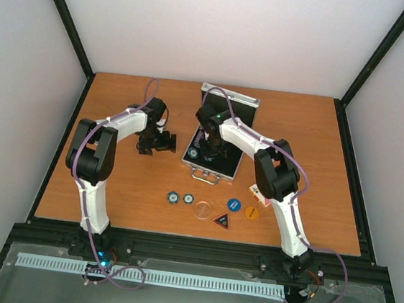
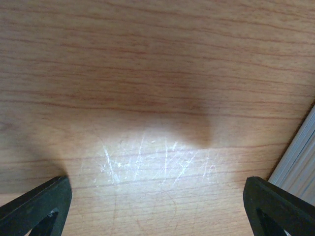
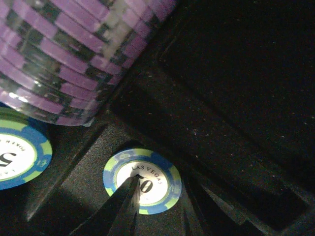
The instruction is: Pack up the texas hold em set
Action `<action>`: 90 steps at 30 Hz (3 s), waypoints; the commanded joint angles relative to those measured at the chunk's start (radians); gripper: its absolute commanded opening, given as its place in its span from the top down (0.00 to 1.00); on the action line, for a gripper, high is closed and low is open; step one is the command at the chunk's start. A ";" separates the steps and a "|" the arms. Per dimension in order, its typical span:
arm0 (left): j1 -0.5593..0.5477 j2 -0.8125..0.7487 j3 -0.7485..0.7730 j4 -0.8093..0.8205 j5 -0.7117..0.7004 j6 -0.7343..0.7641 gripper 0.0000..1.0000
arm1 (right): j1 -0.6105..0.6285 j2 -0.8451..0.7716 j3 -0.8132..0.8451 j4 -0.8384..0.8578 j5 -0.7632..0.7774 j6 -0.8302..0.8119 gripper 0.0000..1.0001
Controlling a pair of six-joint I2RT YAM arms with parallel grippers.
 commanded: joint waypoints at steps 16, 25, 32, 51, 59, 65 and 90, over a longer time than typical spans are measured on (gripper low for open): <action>0.011 0.017 -0.007 0.006 0.004 0.013 0.01 | 0.005 -0.051 -0.009 0.003 -0.028 -0.038 0.97; 0.011 0.024 0.002 0.004 0.005 0.012 0.01 | 0.005 -0.082 0.043 0.006 -0.082 -0.035 0.97; 0.011 0.020 0.004 0.003 0.002 0.013 0.01 | 0.005 -0.052 0.039 -0.029 -0.054 -0.004 0.86; -0.017 0.043 0.048 -0.019 0.009 0.004 0.02 | -0.075 -0.072 -0.130 0.122 -0.291 0.010 0.39; -0.040 0.079 0.081 -0.019 0.023 -0.009 0.02 | -0.079 -0.065 -0.144 0.174 -0.369 0.007 0.39; -0.058 0.100 0.084 -0.020 0.040 -0.005 0.02 | -0.079 -0.061 -0.142 0.193 -0.415 0.001 0.39; -0.081 0.203 0.047 0.023 0.129 0.014 0.02 | -0.078 -0.130 -0.143 0.173 -0.490 -0.033 0.39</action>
